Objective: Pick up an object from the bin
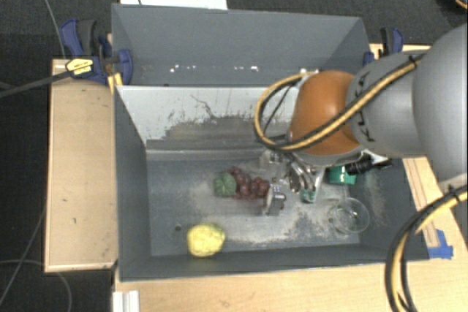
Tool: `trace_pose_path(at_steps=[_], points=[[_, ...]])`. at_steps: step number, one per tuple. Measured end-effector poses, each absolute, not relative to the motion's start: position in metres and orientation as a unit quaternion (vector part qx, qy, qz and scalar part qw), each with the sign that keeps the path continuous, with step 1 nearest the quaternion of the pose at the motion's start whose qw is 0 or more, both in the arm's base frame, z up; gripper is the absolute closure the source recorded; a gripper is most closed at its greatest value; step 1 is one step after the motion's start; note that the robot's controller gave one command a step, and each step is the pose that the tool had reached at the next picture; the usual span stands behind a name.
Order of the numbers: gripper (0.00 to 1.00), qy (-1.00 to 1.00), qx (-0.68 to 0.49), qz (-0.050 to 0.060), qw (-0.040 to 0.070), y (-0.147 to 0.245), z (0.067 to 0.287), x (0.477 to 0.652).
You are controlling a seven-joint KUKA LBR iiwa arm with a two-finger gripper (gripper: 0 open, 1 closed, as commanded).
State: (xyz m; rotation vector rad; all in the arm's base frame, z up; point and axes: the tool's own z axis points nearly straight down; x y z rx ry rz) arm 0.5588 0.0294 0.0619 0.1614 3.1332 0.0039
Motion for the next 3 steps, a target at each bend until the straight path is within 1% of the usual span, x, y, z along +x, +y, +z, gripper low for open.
trace_pose_path(at_steps=[1,2,3], points=[[0.00,1.000,0.023,0.003,0.009,0.046,0.070,0.562],[1.00,0.999,0.047,0.002,0.005,0.033,0.065,0.560],[1.00,0.999,0.047,0.002,0.005,0.033,0.065,0.560]])
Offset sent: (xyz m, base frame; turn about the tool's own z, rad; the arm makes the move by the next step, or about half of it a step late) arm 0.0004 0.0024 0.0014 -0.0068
